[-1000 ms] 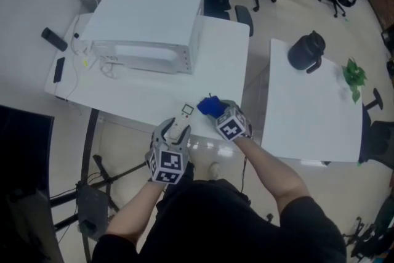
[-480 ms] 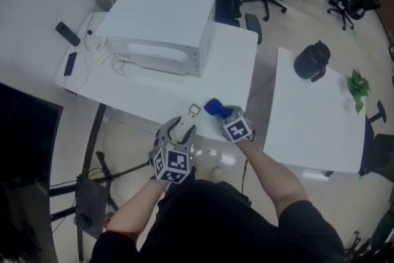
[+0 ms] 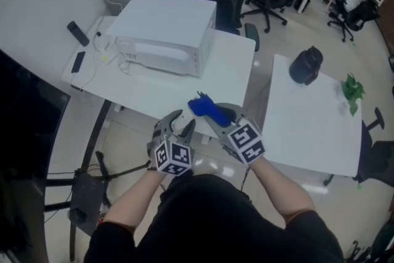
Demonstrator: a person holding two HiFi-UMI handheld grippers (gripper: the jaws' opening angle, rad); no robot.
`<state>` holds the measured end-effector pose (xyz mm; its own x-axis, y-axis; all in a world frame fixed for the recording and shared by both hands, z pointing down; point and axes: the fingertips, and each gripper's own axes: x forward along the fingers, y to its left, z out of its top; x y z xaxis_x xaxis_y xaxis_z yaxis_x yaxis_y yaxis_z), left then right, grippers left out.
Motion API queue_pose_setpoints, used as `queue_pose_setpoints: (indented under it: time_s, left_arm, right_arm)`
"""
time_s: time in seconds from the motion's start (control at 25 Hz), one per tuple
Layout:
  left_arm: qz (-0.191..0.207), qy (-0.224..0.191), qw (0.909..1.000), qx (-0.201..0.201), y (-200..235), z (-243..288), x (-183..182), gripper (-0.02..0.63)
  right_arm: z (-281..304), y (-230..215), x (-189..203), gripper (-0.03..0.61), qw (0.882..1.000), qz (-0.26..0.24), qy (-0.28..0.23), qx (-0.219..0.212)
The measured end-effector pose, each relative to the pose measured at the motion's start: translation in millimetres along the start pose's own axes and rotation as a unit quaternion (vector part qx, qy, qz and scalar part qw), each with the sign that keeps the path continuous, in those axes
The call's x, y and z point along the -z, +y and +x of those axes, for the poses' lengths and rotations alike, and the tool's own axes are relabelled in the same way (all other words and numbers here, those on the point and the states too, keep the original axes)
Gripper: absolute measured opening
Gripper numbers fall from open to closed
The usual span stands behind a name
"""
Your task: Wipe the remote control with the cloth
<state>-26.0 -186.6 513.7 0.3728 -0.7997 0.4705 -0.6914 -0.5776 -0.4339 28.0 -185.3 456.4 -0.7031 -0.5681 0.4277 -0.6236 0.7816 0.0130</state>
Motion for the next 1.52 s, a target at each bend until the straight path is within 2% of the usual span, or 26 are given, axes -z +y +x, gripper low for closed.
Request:
queue_pose_setpoints:
  time_s: [0.16,0.28,0.44,0.56,0.72,0.88,0.96,1.04,1.12,1.28,1.4,1.52]
  left_arm:
    - [0.046,-0.009,0.9989,0.000,-16,-13,-19,0.206]
    - [0.089,-0.028,0.9956,-0.005,-31,-30,-34,0.204]
    - [0.147,-0.053,0.9876,-0.016,-49,-51,-42,0.204]
    - [0.173,-0.070,0.9822,-0.020,-60,-64,-48,0.204]
    - [0.183,-0.080,0.9798,-0.016,-71,-72,-52,0.204]
    - [0.165,-0.079,0.9830,-0.015,-74,-78,-50,0.204]
    - [0.150,-0.075,0.9858,-0.016,-70,-77,-47,0.204]
    - [0.138,-0.068,0.9879,-0.019,-64,-76,-43,0.204]
    - [0.138,-0.064,0.9881,-0.021,-59,-76,-42,0.204]
    - [0.166,-0.077,0.9829,-0.022,-57,-81,-52,0.204]
    - [0.186,-0.093,0.9780,-0.017,-57,-87,-57,0.204]
    - [0.203,-0.102,0.9738,-0.003,-54,-94,-53,0.204]
  right_arm:
    - [-10,63,-17,0.135,0.993,-0.080,0.025,-0.083]
    - [-15,92,-5,0.133,0.984,-0.121,0.061,-0.113]
    - [-32,97,4,0.130,0.980,-0.142,0.081,-0.110]
    - [-45,86,8,0.129,0.983,-0.130,0.081,-0.097]
    - [-58,60,13,0.129,0.989,-0.110,0.078,-0.068]
    - [-68,28,15,0.129,0.993,-0.090,0.070,-0.024]
    - [-76,21,5,0.129,0.995,-0.078,0.052,-0.015]
    - [-83,31,-9,0.129,0.996,-0.072,0.032,-0.033]
    - [-86,57,-19,0.129,0.994,-0.072,0.025,-0.075]
    - [-72,109,-20,0.129,0.985,-0.078,0.047,-0.148]
    - [-60,122,-17,0.129,0.982,-0.080,0.070,-0.159]
    - [-54,110,-18,0.129,0.986,-0.068,0.079,-0.132]
